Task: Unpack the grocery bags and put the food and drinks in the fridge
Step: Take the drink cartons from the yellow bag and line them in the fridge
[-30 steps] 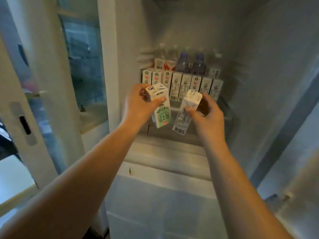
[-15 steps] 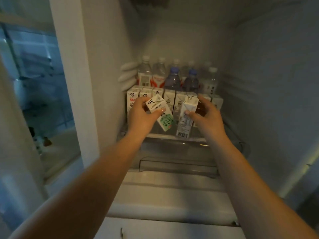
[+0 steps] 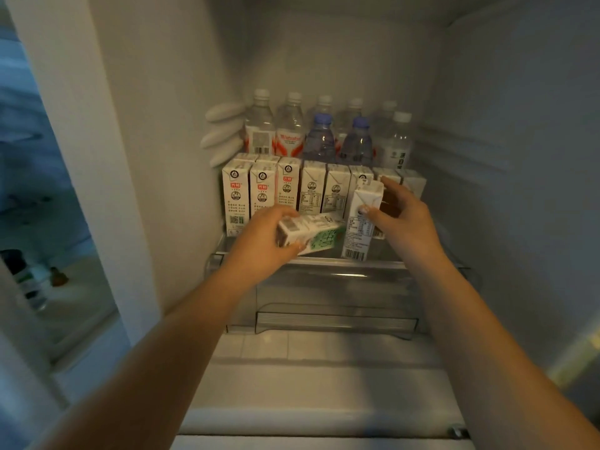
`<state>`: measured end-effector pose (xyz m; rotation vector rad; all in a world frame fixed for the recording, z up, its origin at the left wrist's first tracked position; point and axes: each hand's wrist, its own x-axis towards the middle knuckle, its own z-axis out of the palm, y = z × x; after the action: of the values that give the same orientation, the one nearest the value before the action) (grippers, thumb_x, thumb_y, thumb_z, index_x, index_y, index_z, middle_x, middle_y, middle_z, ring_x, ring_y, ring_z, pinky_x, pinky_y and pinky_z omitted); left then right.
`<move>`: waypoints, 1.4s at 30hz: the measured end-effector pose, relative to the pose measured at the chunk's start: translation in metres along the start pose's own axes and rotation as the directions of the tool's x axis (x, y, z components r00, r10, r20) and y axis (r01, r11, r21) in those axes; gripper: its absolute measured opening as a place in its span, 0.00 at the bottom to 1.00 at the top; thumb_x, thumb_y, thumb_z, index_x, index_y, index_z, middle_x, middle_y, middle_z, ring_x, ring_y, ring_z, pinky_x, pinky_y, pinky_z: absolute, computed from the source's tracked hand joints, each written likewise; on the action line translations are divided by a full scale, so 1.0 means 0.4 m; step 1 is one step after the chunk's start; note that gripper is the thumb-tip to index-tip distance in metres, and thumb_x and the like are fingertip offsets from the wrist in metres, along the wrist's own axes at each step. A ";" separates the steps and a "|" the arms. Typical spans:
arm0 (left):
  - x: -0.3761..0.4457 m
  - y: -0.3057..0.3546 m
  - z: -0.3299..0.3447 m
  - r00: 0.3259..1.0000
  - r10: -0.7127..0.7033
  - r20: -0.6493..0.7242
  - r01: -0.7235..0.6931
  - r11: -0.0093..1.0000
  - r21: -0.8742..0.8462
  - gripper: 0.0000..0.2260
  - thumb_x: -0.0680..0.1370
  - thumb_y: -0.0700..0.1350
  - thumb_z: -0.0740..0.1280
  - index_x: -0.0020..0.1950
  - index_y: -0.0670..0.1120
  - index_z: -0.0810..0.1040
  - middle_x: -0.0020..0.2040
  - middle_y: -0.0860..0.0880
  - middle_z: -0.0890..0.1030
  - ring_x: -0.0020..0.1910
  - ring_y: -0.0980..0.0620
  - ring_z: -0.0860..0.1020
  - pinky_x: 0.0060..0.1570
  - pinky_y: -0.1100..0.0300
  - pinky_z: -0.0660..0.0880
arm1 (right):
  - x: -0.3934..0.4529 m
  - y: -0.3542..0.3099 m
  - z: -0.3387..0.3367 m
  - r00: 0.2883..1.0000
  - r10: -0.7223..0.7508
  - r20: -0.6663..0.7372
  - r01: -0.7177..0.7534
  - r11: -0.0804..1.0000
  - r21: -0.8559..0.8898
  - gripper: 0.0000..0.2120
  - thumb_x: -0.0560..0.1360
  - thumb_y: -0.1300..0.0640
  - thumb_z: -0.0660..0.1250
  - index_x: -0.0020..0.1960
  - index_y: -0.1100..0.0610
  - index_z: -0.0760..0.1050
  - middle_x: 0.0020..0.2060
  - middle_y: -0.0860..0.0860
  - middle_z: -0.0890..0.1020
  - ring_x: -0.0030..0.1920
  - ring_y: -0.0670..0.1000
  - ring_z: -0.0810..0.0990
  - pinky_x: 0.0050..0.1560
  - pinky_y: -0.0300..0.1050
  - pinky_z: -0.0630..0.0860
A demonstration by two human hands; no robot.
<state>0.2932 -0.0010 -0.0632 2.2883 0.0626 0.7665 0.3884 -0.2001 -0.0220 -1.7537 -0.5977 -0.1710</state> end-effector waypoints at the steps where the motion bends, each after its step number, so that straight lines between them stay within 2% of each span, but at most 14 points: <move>1: -0.003 0.000 -0.002 1.000 -0.005 0.021 0.004 0.999 0.052 0.23 0.70 0.43 0.74 0.63 0.48 0.72 0.59 0.49 0.73 0.55 0.56 0.73 0.47 0.73 0.70 | -0.001 -0.001 -0.001 1.000 -0.002 0.010 0.002 1.000 0.005 0.28 0.72 0.61 0.71 0.70 0.53 0.67 0.54 0.43 0.79 0.55 0.43 0.77 0.60 0.48 0.75; 4: -0.006 0.008 -0.010 0.999 -0.023 0.027 0.020 0.995 0.102 0.26 0.70 0.44 0.74 0.66 0.47 0.72 0.61 0.47 0.74 0.54 0.57 0.71 0.51 0.67 0.69 | 0.000 0.000 -0.002 0.999 -0.012 0.040 0.012 1.000 0.012 0.27 0.72 0.61 0.70 0.69 0.52 0.67 0.50 0.39 0.79 0.54 0.40 0.77 0.60 0.48 0.75; 8: 0.008 0.018 -0.021 0.996 -0.056 0.070 0.047 0.992 0.120 0.25 0.71 0.47 0.74 0.66 0.48 0.72 0.61 0.49 0.77 0.53 0.56 0.74 0.50 0.64 0.72 | 0.003 0.009 -0.003 0.999 -0.011 0.045 0.009 0.999 0.034 0.28 0.72 0.60 0.71 0.69 0.50 0.67 0.55 0.43 0.79 0.57 0.44 0.77 0.61 0.52 0.75; 10: 0.024 0.034 -0.025 0.995 -0.050 0.091 0.030 0.978 0.209 0.23 0.71 0.51 0.72 0.65 0.49 0.73 0.60 0.50 0.77 0.53 0.55 0.75 0.50 0.61 0.73 | 0.002 0.010 -0.005 0.999 -0.014 0.046 0.012 0.999 0.045 0.28 0.72 0.60 0.71 0.69 0.50 0.68 0.56 0.44 0.79 0.58 0.45 0.77 0.60 0.53 0.75; 12: 0.049 0.056 -0.021 0.989 -0.007 0.145 -0.053 0.912 0.407 0.23 0.72 0.55 0.71 0.65 0.50 0.73 0.59 0.50 0.77 0.55 0.52 0.75 0.53 0.55 0.74 | 0.001 0.010 -0.007 0.998 -0.017 0.053 0.014 0.999 0.052 0.28 0.71 0.60 0.71 0.69 0.50 0.68 0.56 0.44 0.79 0.58 0.45 0.77 0.60 0.54 0.75; 14: 0.074 0.083 -0.004 0.973 0.069 0.222 -0.191 0.781 0.595 0.23 0.72 0.57 0.69 0.65 0.52 0.73 0.59 0.50 0.77 0.56 0.49 0.75 0.53 0.51 0.74 | 0.000 0.011 -0.010 0.998 -0.023 0.061 0.020 0.998 0.054 0.28 0.71 0.60 0.71 0.69 0.50 0.68 0.56 0.45 0.80 0.58 0.45 0.77 0.59 0.54 0.76; 16: 0.093 0.097 0.015 0.952 0.108 0.286 -0.281 0.678 0.679 0.23 0.72 0.58 0.69 0.64 0.51 0.74 0.58 0.50 0.77 0.55 0.48 0.75 0.50 0.51 0.76 | -0.002 0.011 -0.015 0.998 -0.032 0.060 0.029 0.998 0.050 0.29 0.71 0.60 0.71 0.69 0.51 0.67 0.57 0.45 0.79 0.58 0.44 0.77 0.59 0.53 0.76; 22: 0.103 0.089 0.024 0.958 0.026 0.287 -0.231 0.665 0.710 0.25 0.69 0.62 0.70 0.60 0.50 0.75 0.54 0.50 0.77 0.52 0.48 0.75 0.44 0.53 0.75 | -0.009 0.007 -0.043 0.994 -0.041 0.100 0.038 0.999 0.029 0.30 0.71 0.61 0.71 0.70 0.50 0.66 0.54 0.40 0.79 0.58 0.43 0.76 0.61 0.51 0.75; 29: 0.101 0.091 0.039 0.959 0.133 0.250 -0.280 0.567 0.774 0.21 0.71 0.59 0.69 0.55 0.46 0.75 0.50 0.47 0.78 0.50 0.47 0.75 0.38 0.56 0.69 | -0.010 0.012 -0.051 0.996 -0.033 0.079 0.028 0.998 0.059 0.31 0.71 0.61 0.71 0.71 0.52 0.65 0.58 0.45 0.79 0.59 0.44 0.77 0.61 0.53 0.75; 32: 0.092 0.083 0.031 0.961 0.157 0.226 -0.274 0.634 0.723 0.21 0.70 0.57 0.69 0.57 0.46 0.76 0.50 0.47 0.79 0.50 0.47 0.76 0.39 0.56 0.71 | -0.008 0.015 -0.055 0.997 -0.022 0.077 0.016 0.996 0.085 0.31 0.71 0.62 0.71 0.71 0.53 0.66 0.57 0.46 0.79 0.58 0.44 0.77 0.59 0.53 0.76; 35: 0.080 0.086 0.014 0.979 0.154 0.134 -0.203 0.793 0.574 0.18 0.70 0.55 0.70 0.55 0.48 0.76 0.49 0.50 0.80 0.49 0.49 0.78 0.37 0.59 0.71 | -0.001 0.012 -0.063 0.995 -0.010 0.101 0.000 0.995 0.098 0.30 0.71 0.62 0.70 0.71 0.52 0.66 0.56 0.45 0.80 0.57 0.45 0.78 0.58 0.53 0.77; 37: 0.073 0.093 0.003 0.993 0.104 0.049 -0.115 0.918 0.380 0.18 0.70 0.51 0.72 0.58 0.48 0.76 0.52 0.51 0.80 0.49 0.51 0.78 0.39 0.58 0.74 | 0.002 0.008 -0.065 0.991 -0.007 0.133 -0.007 0.994 0.105 0.29 0.72 0.63 0.70 0.70 0.52 0.66 0.55 0.44 0.80 0.57 0.45 0.78 0.57 0.53 0.78; 39: 0.068 0.105 0.000 1.000 0.025 0.015 -0.027 0.989 0.146 0.21 0.71 0.48 0.73 0.61 0.48 0.75 0.55 0.52 0.80 0.52 0.54 0.78 0.48 0.57 0.77 | 0.003 0.005 -0.060 0.987 -0.007 0.160 -0.013 0.992 0.122 0.28 0.72 0.64 0.69 0.70 0.51 0.67 0.54 0.43 0.80 0.56 0.45 0.79 0.56 0.53 0.78; 42: 0.066 0.114 0.009 0.991 -0.110 0.070 0.122 0.972 -0.203 0.22 0.71 0.44 0.73 0.64 0.46 0.71 0.55 0.56 0.76 0.53 0.59 0.76 0.51 0.67 0.74 | 0.009 0.004 -0.050 0.979 -0.008 0.202 -0.019 0.991 0.134 0.28 0.73 0.64 0.68 0.70 0.50 0.67 0.55 0.43 0.80 0.56 0.45 0.79 0.56 0.53 0.78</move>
<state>0.3090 -0.0305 -0.0224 2.0879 0.0846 0.6150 0.3961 -0.2182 -0.0164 -1.6518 -0.7340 0.0519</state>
